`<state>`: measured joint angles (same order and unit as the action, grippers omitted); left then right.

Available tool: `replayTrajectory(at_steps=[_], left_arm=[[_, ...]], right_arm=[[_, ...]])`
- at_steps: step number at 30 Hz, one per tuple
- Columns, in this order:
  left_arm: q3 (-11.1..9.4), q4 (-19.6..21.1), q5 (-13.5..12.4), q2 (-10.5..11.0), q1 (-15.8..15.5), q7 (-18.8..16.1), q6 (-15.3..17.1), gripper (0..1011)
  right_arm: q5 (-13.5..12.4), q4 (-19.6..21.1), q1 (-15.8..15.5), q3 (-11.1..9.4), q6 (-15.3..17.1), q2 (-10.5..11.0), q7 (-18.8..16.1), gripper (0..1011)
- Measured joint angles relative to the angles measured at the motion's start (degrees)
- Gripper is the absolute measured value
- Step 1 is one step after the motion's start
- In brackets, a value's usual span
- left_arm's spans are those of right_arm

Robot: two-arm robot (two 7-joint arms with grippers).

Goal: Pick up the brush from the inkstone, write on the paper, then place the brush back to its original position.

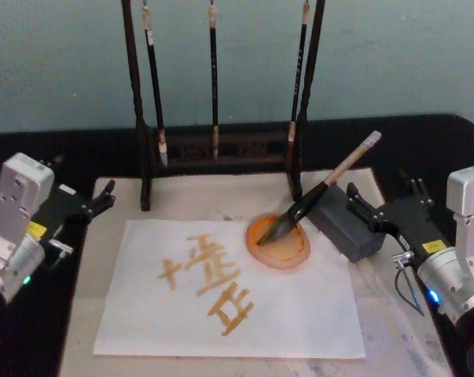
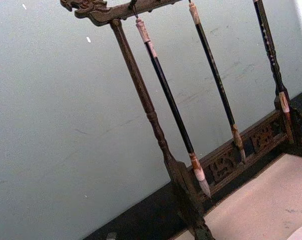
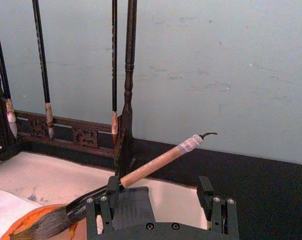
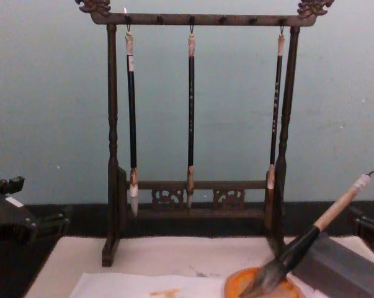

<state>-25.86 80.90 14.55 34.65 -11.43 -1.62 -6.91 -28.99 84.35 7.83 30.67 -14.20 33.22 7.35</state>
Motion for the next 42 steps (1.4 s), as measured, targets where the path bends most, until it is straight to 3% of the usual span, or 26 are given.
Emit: replayTrajectory(at_steps=[42], left_arm=[[0.0,0.0,0.0,0.0,0.0,0.0,0.0,1010]], right_arm=[[0.0,0.04,0.05,0.14,-0.33,0.04,0.27,1000]])
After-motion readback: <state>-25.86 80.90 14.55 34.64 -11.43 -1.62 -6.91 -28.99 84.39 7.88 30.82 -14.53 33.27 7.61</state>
